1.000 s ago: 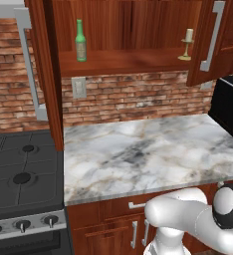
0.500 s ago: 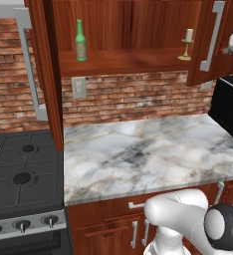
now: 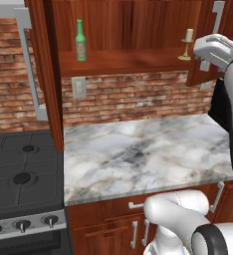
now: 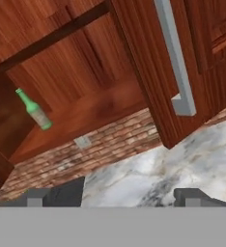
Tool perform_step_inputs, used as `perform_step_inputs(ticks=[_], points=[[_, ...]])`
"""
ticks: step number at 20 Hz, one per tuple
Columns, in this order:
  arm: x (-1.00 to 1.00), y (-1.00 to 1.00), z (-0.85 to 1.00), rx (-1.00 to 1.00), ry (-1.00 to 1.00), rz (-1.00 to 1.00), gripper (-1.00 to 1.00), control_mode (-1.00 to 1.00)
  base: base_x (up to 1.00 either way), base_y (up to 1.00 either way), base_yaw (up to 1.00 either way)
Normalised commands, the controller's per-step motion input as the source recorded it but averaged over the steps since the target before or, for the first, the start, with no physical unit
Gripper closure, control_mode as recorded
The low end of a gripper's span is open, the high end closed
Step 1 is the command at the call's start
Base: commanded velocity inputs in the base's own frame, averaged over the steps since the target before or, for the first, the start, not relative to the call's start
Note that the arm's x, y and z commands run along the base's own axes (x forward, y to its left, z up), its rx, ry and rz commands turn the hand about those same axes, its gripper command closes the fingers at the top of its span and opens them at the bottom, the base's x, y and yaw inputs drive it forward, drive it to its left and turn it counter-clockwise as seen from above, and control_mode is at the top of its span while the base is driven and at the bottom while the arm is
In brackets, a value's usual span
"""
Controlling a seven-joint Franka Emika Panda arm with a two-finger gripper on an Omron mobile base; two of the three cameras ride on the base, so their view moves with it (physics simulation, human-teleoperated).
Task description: Get the candle and the beer from the cabinet and move them to the dining counter.
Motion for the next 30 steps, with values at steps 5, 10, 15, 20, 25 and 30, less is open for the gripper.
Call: perform_step_inputs(ticks=[5, 10, 15, 20, 25, 30], points=[[0.2, 0.43, 0.0, 0.07, 0.03, -0.42, -1.0, -1.0, 0.0, 0.0, 0.0], [0.26, 0.26, 0.0, 0.13, 0.05, -0.42, -1.0, -1.0, 0.0, 0.0, 0.0], [0.37, 0.04, -0.08, 0.12, 0.01, -0.44, -1.0, -1.0, 0.0, 0.0, 0.0], [0.45, 0.0, -0.11, 0.14, 0.0, -0.43, -1.0, -1.0, 0.0, 0.0, 0.0], [0.53, 0.0, -0.09, 0.13, 0.0, -0.38, -1.0, -1.0, 0.0, 0.0, 0.0], [0.51, -0.15, -0.03, 0.08, -0.03, -0.31, -1.0, -1.0, 0.0, 0.0, 0.0]])
